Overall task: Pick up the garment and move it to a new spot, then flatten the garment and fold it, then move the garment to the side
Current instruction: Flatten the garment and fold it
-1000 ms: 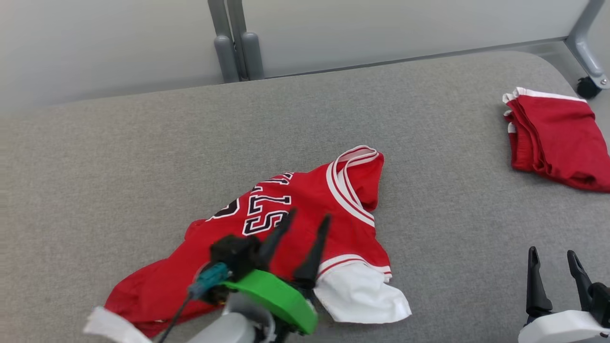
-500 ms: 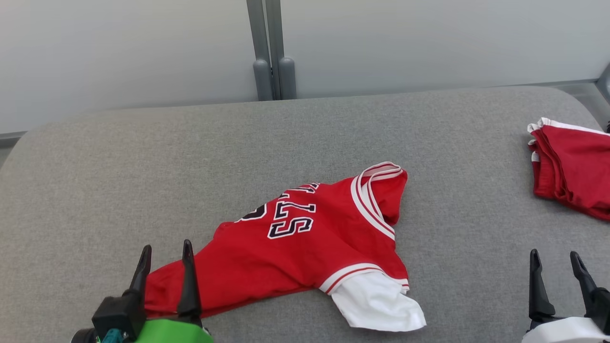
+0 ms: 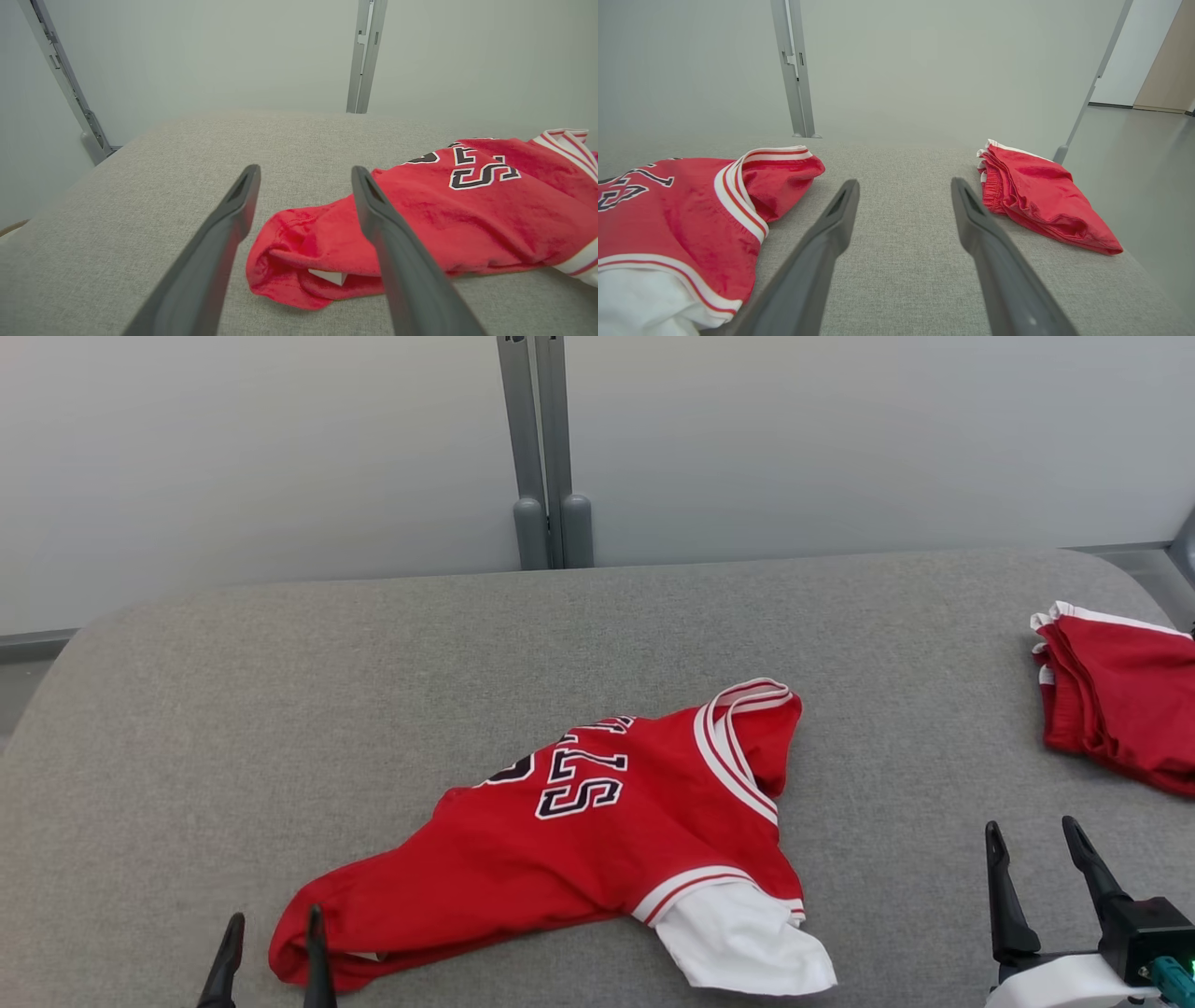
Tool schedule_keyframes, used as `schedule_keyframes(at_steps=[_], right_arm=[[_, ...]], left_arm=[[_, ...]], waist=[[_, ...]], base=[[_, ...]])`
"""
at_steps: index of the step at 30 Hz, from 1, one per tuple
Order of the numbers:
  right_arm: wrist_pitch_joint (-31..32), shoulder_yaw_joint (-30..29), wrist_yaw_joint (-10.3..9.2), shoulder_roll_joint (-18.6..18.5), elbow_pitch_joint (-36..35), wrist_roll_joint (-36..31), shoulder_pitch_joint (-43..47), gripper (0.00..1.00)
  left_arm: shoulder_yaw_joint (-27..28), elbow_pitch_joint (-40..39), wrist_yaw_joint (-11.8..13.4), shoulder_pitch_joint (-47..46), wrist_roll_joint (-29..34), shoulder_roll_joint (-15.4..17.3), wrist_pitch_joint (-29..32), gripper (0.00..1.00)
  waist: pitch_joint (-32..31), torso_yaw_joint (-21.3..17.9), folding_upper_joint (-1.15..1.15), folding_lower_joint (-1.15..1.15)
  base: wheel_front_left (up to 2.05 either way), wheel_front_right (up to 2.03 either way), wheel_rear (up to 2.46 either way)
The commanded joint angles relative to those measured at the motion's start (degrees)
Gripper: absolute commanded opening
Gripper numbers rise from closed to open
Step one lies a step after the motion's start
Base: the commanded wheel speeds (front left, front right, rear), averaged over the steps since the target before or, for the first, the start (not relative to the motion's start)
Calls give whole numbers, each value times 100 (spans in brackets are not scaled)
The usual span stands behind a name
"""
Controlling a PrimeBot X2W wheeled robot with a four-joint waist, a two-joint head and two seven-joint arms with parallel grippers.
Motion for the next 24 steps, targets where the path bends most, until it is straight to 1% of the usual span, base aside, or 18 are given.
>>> schedule_keyframes(at_steps=[1,4,8,12,16,20,22,23,24], right_arm=[[-14,-15,-7,-22,26,-37,2,100],[-14,-12,-7,-14,66,-64,14,100],[-14,53,-7,-34,94,-127,0,100],[-14,97,-7,-37,77,-144,-48,100],[-14,112,-7,-32,59,-148,-56,100],[-14,57,-7,-15,-21,-152,-74,100],[-14,94,-7,11,-105,-56,-125,100],[-14,202,-7,20,-147,41,-135,100],[-14,370,-6,30,-141,112,-118,100]], left_arm=[[136,11,-94,80,130,-95,-14,100],[393,63,-284,111,375,-265,-15,100],[548,123,-561,89,568,-414,-15,100],[648,117,-764,29,746,-506,-15,100],[731,133,-871,-27,806,-578,-16,100],[802,141,-921,-79,846,-608,-16,100],[959,134,-879,-69,689,-619,-16,100],[1114,236,-821,-22,486,-627,-14,100],[1184,277,-801,-26,432,-634,-15,100]], waist=[[-13,30,0,0],[-18,55,0,0],[4,65,0,0],[28,45,0,0],[43,33,0,0],[50,38,0,0],[47,34,0,0],[44,27,0,0],[47,23,0,0]], base=[[0,0,0],[0,0,0],[0,0,0],[0,0,0],[0,0,0],[0,0,0],[0,0,0],[0,0,0],[0,0,0]])
